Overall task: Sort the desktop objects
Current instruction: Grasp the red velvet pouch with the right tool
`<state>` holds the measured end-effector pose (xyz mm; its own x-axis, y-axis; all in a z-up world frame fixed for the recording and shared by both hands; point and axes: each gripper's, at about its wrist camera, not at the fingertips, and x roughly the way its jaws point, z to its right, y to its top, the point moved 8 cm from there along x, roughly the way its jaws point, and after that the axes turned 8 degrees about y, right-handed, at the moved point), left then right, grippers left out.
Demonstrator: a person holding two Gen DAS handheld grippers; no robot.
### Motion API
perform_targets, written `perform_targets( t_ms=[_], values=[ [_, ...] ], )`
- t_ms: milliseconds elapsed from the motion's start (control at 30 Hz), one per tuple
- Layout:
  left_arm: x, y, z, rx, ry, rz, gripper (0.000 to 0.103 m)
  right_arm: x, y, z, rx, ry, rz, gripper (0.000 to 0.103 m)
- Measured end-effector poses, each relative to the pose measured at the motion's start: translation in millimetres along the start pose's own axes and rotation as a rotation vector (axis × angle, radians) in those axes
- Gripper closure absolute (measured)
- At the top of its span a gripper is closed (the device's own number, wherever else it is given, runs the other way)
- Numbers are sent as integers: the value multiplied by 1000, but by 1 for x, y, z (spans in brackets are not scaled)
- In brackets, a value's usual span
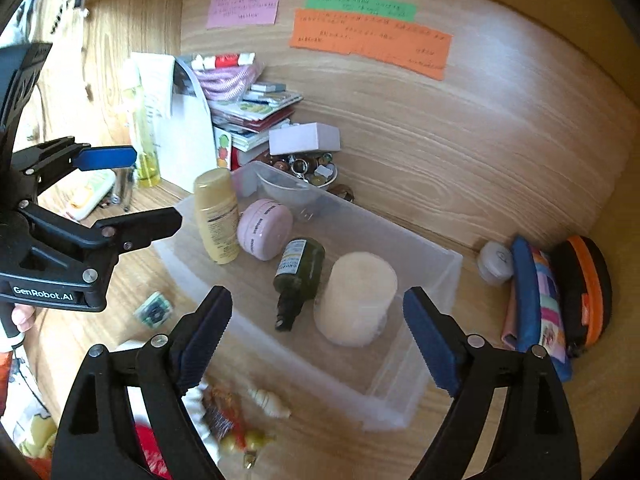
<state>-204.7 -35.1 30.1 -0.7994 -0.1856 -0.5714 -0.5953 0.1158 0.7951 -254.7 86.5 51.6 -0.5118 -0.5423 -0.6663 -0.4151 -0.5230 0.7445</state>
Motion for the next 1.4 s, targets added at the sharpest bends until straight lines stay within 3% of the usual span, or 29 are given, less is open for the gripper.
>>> perform_targets(
  t_ms=[233,433,1000,1233,1400],
  values=[
    [-20,-27,-7,-31,3,-20,5,-31,-23,-16,26,20,37,14],
    [-26,-64,-4,-77,-24,-85,5,-44,-56,-35,25,43,34,14],
    [-50,-144,0,-193,-83,-190,5,-34,-125,-93,81,207,-13,17],
    [-46,-159,10,-205,-116,-234,5,-17,-134,-98,99,250,-56,45],
    [-42,-162,21,-196,-133,-256,5,-20,-136,-92,127,275,-37,64]
  ],
)
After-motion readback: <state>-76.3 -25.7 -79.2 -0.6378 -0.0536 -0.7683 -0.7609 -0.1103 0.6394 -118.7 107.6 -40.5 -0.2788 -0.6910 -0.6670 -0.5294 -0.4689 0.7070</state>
